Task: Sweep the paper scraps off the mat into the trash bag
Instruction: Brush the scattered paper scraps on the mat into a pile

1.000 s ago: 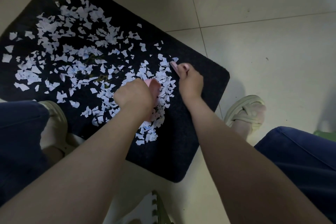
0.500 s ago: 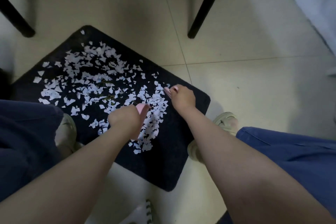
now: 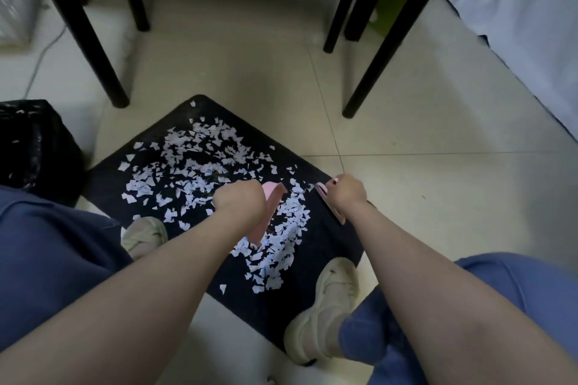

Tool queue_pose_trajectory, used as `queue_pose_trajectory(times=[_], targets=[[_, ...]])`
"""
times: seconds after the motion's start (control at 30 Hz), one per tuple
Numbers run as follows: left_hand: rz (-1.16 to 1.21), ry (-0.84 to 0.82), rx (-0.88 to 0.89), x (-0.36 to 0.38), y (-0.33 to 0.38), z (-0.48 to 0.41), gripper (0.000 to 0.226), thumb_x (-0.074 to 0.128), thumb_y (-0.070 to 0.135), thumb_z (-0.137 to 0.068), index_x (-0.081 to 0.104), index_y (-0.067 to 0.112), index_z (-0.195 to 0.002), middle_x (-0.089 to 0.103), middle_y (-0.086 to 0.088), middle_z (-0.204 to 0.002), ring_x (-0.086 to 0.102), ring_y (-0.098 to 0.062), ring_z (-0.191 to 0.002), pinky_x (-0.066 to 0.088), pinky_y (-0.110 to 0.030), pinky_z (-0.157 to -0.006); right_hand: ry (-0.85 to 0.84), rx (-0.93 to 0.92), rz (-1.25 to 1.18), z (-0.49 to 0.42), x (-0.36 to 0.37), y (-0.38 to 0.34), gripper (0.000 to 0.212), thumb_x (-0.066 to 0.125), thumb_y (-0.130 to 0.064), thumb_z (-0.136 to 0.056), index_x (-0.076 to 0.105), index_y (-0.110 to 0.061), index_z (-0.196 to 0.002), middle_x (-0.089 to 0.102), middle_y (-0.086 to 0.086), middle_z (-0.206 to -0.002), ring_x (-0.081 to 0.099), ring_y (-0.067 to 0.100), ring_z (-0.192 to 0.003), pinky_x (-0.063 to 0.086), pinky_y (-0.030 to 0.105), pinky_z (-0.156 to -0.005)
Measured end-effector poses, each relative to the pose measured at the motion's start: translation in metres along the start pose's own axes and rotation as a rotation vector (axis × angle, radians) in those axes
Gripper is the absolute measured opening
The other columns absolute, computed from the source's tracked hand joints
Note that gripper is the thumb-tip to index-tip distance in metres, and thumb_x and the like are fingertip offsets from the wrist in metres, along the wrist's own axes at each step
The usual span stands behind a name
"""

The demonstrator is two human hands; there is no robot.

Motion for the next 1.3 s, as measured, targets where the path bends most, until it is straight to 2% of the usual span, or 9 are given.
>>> queue_pose_trajectory(times=[0.07, 0.13, 0.23, 0.37, 0.47, 0.83, 0.97, 1.13, 1.3], targets=[[-0.004, -0.016, -0.037, 0.01, -0.005, -0.019, 0.005, 0.046, 0.018, -0.092, 0.05, 0.017, -0.092, 0.042, 0.0, -0.068, 0.058, -0.021, -0.073, 0.041, -0.024, -0.055, -0.019, 0.058, -0.075, -0.013, 0.019, 0.006, 0.027, 0.044, -0.022, -0.1, 0.062, -0.001, -0.097, 0.063, 0.019, -0.115, 0.058, 0.034, -0.107, 0.042, 0.031, -0.079], [-0.006, 0.031, -0.03, 0.014, -0.005, -0.038, 0.024, 0.051, 0.033, -0.091, 0.057, 0.025, -0.113, 0.044, 0.003, -0.062, 0.064, -0.018, -0.067, 0.046, -0.021, -0.056, -0.031, 0.083, -0.139, -0.029, 0.04, 0.008, 0.027, 0.044, -0.022, -0.1, 0.063, -0.003, -0.107, 0.063, 0.016, -0.121, 0.058, 0.031, -0.112, 0.039, 0.027, -0.077], [0.009, -0.015, -0.051, 0.034, 0.002, -0.067, 0.023, 0.054, 0.026, -0.092, 0.058, 0.028, -0.114, 0.045, 0.002, -0.063, 0.066, -0.018, -0.075, 0.052, -0.026, -0.067, 0.004, 0.151, -0.25, -0.053, 0.06, 0.019, 0.031, 0.044, -0.025, -0.101, 0.064, -0.005, -0.112, 0.064, 0.015, -0.116, 0.059, 0.029, -0.102, 0.035, 0.025, -0.074], [0.037, 0.019, -0.17, 0.072, 0.001, -0.103, 0.039, 0.037, 0.046, -0.096, 0.068, 0.022, -0.098, 0.052, 0.002, -0.057, 0.049, -0.015, -0.045, 0.037, -0.018, -0.052, 0.158, 0.335, -0.398, -0.074, 0.075, 0.065, 0.032, 0.04, -0.03, -0.103, 0.062, -0.009, -0.109, 0.066, 0.01, -0.109, 0.061, 0.029, -0.103, 0.036, 0.026, -0.074], [0.0, 0.027, -0.233, 0.09, -0.009, -0.118, 0.022, 0.05, 0.029, -0.092, 0.066, 0.014, -0.094, 0.057, 0.001, -0.065, 0.041, -0.013, -0.043, 0.027, -0.018, -0.044, 0.251, 0.389, -0.437, -0.086, 0.079, 0.1, 0.03, 0.035, -0.027, -0.102, 0.06, -0.012, -0.105, 0.066, 0.006, -0.109, 0.06, 0.03, -0.101, 0.043, 0.031, -0.078], [-0.038, 0.005, -0.245, 0.107, 0.008, -0.127, 0.022, 0.047, 0.032, -0.095, 0.052, 0.017, -0.08, 0.048, 0.001, -0.058, 0.042, -0.014, -0.045, 0.025, -0.02, -0.043, 0.128, 0.01, -0.333, -0.09, 0.107, 0.055, 0.019, 0.052, -0.032, -0.099, 0.067, -0.021, -0.096, 0.063, -0.004, -0.082, 0.056, 0.015, -0.073, 0.031, 0.019, -0.051], [-0.092, 0.048, -0.261, 0.105, 0.005, -0.121, 0.026, 0.051, 0.03, -0.094, 0.051, 0.016, -0.072, 0.046, 0.003, -0.053, 0.039, -0.012, -0.041, 0.023, -0.018, -0.043, 0.378, 0.224, -0.419, -0.092, 0.068, 0.094, 0.024, 0.045, -0.02, -0.101, 0.067, -0.017, -0.108, 0.068, 0.006, -0.096, 0.057, 0.019, -0.086, 0.033, 0.021, -0.067], [-0.095, 0.056, -0.298, 0.108, -0.002, -0.122, 0.028, 0.051, 0.031, -0.094, 0.053, 0.015, -0.07, 0.048, 0.001, -0.055, 0.041, -0.014, -0.042, 0.023, -0.019, -0.042, 0.181, 0.292, -0.532, -0.12, 0.087, 0.114, 0.031, 0.04, -0.024, -0.103, 0.061, -0.015, -0.123, 0.065, 0.009, -0.115, 0.059, 0.028, -0.108, 0.041, 0.026, -0.082], [-0.057, 0.038, -0.278, 0.108, 0.004, -0.132, 0.023, 0.052, 0.032, -0.093, 0.054, 0.014, -0.078, 0.047, 0.0, -0.056, 0.04, -0.015, -0.044, 0.023, -0.021, -0.042, 0.055, -0.003, -0.338, -0.109, 0.109, 0.054, 0.031, 0.045, -0.041, -0.1, 0.064, -0.017, -0.094, 0.062, -0.002, -0.082, 0.056, 0.016, -0.072, 0.04, 0.028, -0.061]])
Point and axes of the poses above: each hand's wrist, its own z-axis away from the middle knuckle, its own x-axis out of the palm, y = z × x, the point moved 10 cm from there along -z, towards the middle knuckle
